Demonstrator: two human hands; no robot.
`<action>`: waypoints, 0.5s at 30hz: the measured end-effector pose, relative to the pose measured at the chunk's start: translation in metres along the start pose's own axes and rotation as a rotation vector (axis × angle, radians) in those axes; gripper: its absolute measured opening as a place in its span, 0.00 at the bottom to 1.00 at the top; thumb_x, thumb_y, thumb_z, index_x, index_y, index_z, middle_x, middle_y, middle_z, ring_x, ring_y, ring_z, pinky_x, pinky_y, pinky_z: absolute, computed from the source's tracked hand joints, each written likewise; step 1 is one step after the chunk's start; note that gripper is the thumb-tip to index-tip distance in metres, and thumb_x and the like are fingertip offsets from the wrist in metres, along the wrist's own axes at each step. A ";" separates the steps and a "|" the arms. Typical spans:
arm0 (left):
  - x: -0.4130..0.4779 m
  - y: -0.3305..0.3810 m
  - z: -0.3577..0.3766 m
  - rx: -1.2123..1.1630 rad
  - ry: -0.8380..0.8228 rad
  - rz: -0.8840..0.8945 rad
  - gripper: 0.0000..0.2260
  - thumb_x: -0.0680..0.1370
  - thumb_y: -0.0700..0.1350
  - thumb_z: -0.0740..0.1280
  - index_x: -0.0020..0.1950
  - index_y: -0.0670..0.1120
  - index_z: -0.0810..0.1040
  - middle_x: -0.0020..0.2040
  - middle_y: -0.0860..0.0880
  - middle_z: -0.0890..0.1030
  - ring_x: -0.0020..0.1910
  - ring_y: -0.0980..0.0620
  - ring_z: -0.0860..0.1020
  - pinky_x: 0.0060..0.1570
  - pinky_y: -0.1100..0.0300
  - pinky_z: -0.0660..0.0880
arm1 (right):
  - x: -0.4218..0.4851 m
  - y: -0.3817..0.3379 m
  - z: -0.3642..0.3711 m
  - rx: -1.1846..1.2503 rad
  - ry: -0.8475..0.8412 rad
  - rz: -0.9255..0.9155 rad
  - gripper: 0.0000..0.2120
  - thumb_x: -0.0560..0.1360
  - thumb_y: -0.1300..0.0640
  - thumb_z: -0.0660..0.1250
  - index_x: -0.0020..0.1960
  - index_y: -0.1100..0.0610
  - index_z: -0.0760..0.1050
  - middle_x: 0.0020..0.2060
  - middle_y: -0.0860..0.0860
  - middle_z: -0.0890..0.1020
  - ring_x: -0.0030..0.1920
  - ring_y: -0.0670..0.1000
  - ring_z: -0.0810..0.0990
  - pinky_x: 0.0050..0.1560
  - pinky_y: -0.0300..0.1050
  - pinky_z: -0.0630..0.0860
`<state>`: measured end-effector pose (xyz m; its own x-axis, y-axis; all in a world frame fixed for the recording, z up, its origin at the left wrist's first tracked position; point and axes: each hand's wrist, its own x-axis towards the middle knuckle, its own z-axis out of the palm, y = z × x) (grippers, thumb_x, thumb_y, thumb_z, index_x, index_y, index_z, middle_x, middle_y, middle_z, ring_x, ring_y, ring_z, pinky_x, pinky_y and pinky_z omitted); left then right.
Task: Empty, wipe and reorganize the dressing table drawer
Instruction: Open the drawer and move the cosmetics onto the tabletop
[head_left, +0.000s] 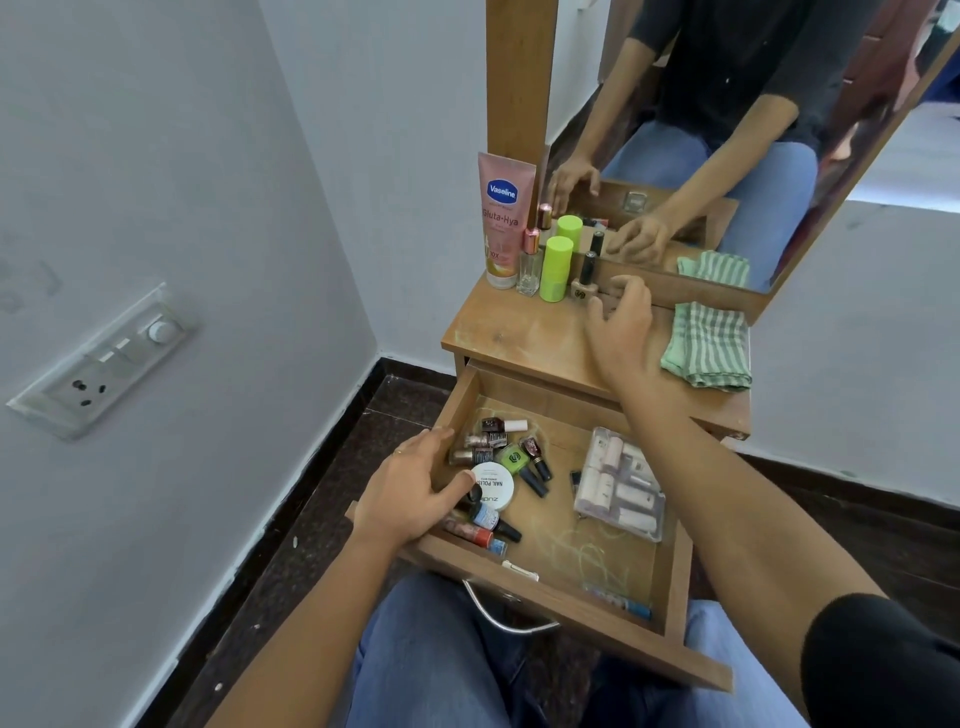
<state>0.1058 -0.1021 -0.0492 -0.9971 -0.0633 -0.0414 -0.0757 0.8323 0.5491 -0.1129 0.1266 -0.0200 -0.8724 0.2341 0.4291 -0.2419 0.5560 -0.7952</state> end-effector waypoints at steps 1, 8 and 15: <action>0.000 0.000 0.000 -0.005 -0.002 -0.007 0.30 0.74 0.64 0.63 0.75 0.54 0.66 0.72 0.52 0.72 0.70 0.51 0.70 0.64 0.53 0.70 | -0.010 -0.004 -0.004 0.006 0.015 -0.088 0.11 0.74 0.64 0.64 0.56 0.63 0.72 0.51 0.56 0.75 0.49 0.53 0.75 0.49 0.41 0.70; -0.002 0.001 0.000 -0.026 0.014 -0.050 0.29 0.75 0.61 0.65 0.74 0.54 0.67 0.71 0.51 0.73 0.68 0.50 0.72 0.63 0.52 0.71 | -0.115 0.005 0.001 -0.249 -0.652 -0.614 0.10 0.76 0.65 0.59 0.54 0.61 0.76 0.49 0.54 0.80 0.43 0.48 0.77 0.41 0.37 0.76; -0.003 0.002 0.000 -0.031 0.031 -0.049 0.28 0.76 0.60 0.66 0.74 0.54 0.68 0.71 0.51 0.73 0.69 0.51 0.71 0.63 0.54 0.70 | -0.124 0.009 0.027 -0.575 -0.811 -0.251 0.17 0.78 0.61 0.59 0.66 0.60 0.72 0.60 0.58 0.77 0.65 0.59 0.67 0.66 0.51 0.66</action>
<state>0.1085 -0.1005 -0.0482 -0.9917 -0.1209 -0.0436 -0.1240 0.8101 0.5730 -0.0178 0.0809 -0.0916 -0.9007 -0.4331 -0.0335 -0.4035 0.8626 -0.3051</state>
